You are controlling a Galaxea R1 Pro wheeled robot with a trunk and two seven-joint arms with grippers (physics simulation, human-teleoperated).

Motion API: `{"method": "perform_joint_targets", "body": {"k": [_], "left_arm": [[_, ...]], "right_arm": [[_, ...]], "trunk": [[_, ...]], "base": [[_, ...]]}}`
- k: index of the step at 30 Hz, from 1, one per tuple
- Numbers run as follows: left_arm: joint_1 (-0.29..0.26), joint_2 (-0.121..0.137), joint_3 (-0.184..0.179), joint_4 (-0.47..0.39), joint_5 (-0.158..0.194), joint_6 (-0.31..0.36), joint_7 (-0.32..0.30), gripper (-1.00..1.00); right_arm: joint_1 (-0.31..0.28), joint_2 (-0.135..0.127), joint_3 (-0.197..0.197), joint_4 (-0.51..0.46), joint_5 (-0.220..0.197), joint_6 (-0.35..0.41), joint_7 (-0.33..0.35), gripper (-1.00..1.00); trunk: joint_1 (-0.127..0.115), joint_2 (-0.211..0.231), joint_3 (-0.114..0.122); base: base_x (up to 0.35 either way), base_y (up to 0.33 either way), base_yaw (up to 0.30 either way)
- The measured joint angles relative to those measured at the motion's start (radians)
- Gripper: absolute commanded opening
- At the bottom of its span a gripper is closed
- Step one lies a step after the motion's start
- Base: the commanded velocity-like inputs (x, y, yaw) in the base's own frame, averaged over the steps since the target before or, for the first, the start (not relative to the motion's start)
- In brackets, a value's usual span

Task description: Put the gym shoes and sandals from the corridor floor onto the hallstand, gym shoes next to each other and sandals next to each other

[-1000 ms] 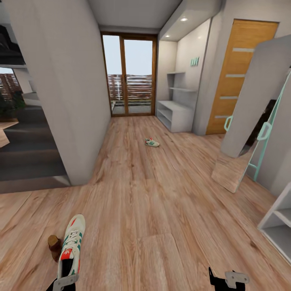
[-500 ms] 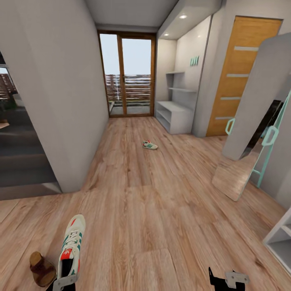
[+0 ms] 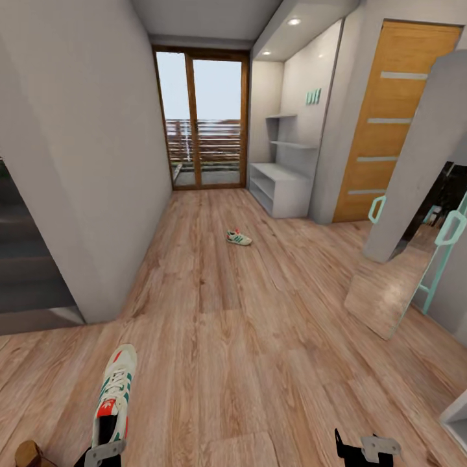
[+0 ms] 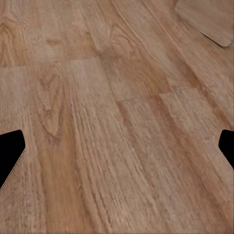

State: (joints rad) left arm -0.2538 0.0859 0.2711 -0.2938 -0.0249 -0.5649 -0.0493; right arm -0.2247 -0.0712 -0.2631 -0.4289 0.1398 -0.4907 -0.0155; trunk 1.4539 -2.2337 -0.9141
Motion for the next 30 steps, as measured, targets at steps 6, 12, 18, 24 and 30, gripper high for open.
{"method": "perform_joint_targets", "body": {"k": [6,12,18,24,30], "left_arm": [[0.0,0.0,0.0,0.0,0.0,-0.001,0.0,-1.0],[0.0,0.0,0.0,0.0,0.0,0.0,0.0,-1.0],[0.0,0.0,0.0,0.0,0.001,0.0,0.0,-1.0],[0.0,0.0,0.0,0.0,0.001,0.0,0.0,-1.0],[0.0,0.0,0.0,0.0,0.001,0.0,0.0,-1.0]], "right_arm": [[0.0,0.0,0.0,0.0,0.0,0.0,0.0,1.0],[0.0,0.0,0.0,0.001,0.0,0.0,0.0,1.0],[0.0,0.0,0.0,0.002,0.001,0.001,0.0,1.0],[0.0,0.0,0.0,0.002,0.001,0.0,0.0,1.0],[0.0,0.0,0.0,0.002,0.001,0.0,0.0,1.0]], "trunk": [[0.0,0.0,0.0],[0.0,0.0,0.0],[0.0,0.0,0.0],[0.0,0.0,0.0],[0.0,0.0,0.0]], "base": [[0.339,-0.001,0.0],[0.34,0.0,0.0],[0.34,0.0,0.0],[0.339,0.0,0.0],[0.34,0.0,0.0]]}}
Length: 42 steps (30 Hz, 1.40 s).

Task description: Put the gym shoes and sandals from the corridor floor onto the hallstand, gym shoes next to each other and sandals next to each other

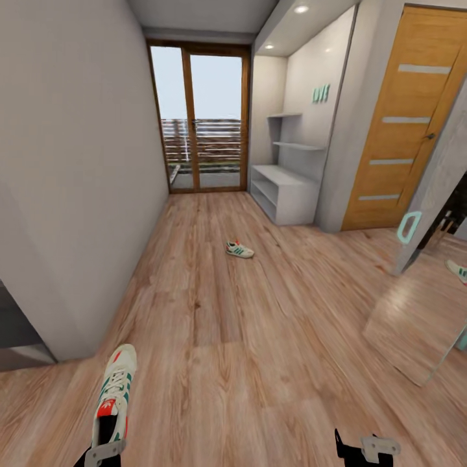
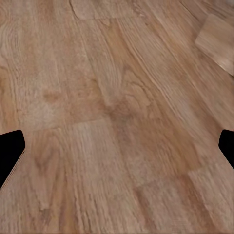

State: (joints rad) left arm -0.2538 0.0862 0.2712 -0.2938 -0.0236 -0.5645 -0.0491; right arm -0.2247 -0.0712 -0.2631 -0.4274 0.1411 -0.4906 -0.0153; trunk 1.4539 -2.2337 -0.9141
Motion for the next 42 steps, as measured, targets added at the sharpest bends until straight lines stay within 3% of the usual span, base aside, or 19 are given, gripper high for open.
{"method": "perform_joint_targets", "body": {"k": [42], "left_arm": [[0.0,0.0,0.0,0.0,-0.001,-0.001,0.0,-1.0]], "right_arm": [[0.0,0.0,0.0,0.0,0.0,0.0,0.001,1.0]], "trunk": [[0.0,0.0,0.0]], "base": [[0.339,0.0,0.0]]}}
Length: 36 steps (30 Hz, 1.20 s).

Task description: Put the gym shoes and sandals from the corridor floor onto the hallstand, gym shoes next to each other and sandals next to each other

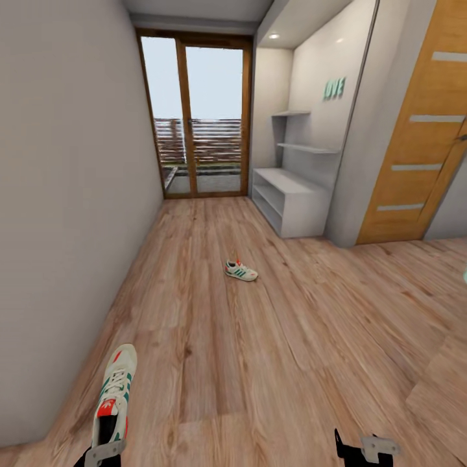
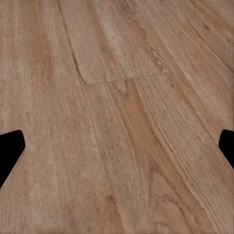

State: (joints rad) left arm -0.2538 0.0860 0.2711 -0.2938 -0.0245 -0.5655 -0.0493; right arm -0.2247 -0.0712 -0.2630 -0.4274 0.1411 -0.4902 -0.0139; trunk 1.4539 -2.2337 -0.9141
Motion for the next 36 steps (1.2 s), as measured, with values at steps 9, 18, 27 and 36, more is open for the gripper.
{"method": "perform_joint_targets", "body": {"k": [9,18,27,36], "left_arm": [[0.0,0.0,0.0,0.0,0.0,-0.001,0.0,-1.0],[0.0,0.0,0.0,0.0,0.0,0.001,0.0,-1.0],[0.0,0.0,0.0,0.0,0.001,0.001,0.0,-1.0],[0.0,0.0,0.0,0.0,0.001,0.001,0.0,-1.0]], "right_arm": [[0.0,0.0,0.0,0.0,0.0,0.001,0.0,1.0],[0.0,0.0,0.0,0.0,0.0,0.0,0.0,1.0],[0.0,0.0,0.0,0.0,0.0,0.001,0.0,1.0],[0.0,0.0,0.0,0.0,0.0,0.0,0.0,1.0]], "trunk": [[0.0,0.0,0.0],[0.0,0.0,0.0],[0.0,0.0,0.0],[0.0,0.0,0.0]], "base": [[0.339,0.044,0.0],[0.34,0.092,0.0],[0.339,0.022,0.0],[0.34,0.035,0.0]]}}
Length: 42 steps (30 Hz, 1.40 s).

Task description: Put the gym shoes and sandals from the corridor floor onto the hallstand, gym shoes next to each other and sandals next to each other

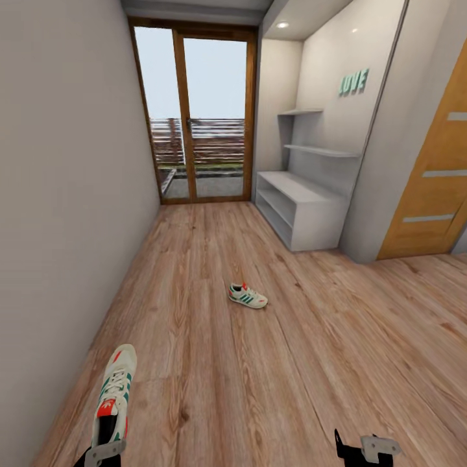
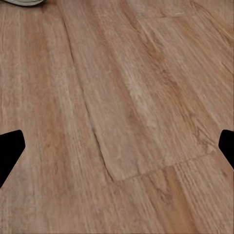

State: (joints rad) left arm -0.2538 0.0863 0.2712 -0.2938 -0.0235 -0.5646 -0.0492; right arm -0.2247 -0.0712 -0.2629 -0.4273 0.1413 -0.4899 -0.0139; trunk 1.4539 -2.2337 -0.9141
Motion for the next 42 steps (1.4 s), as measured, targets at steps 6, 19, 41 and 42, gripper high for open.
{"method": "perform_joint_targets", "body": {"k": [6,19,41,42], "left_arm": [[0.0,0.0,0.0,0.0,0.0,0.0,0.0,-1.0],[0.0,-0.001,-0.001,0.002,-0.002,-0.01,-0.001,-1.0],[0.001,-0.002,-0.005,0.047,-0.061,-0.092,-0.002,-1.0],[0.001,-0.001,-0.004,0.047,-0.06,-0.092,-0.002,-1.0]], "right_arm": [[0.0,0.0,0.0,0.0,0.0,0.0,0.0,1.0],[0.0,0.0,0.0,0.0,0.0,0.0,0.0,1.0],[0.0,0.0,0.0,-0.001,-0.002,-0.001,0.0,1.0],[0.0,0.0,0.0,-0.001,-0.002,-0.001,0.0,1.0]], "trunk": [[0.0,0.0,0.0],[0.0,0.0,0.0],[0.0,0.0,0.0],[0.0,0.0,0.0]], "base": [[0.339,0.075,0.0],[0.339,0.079,0.0],[0.322,0.084,0.023],[0.313,0.159,0.239]]}}
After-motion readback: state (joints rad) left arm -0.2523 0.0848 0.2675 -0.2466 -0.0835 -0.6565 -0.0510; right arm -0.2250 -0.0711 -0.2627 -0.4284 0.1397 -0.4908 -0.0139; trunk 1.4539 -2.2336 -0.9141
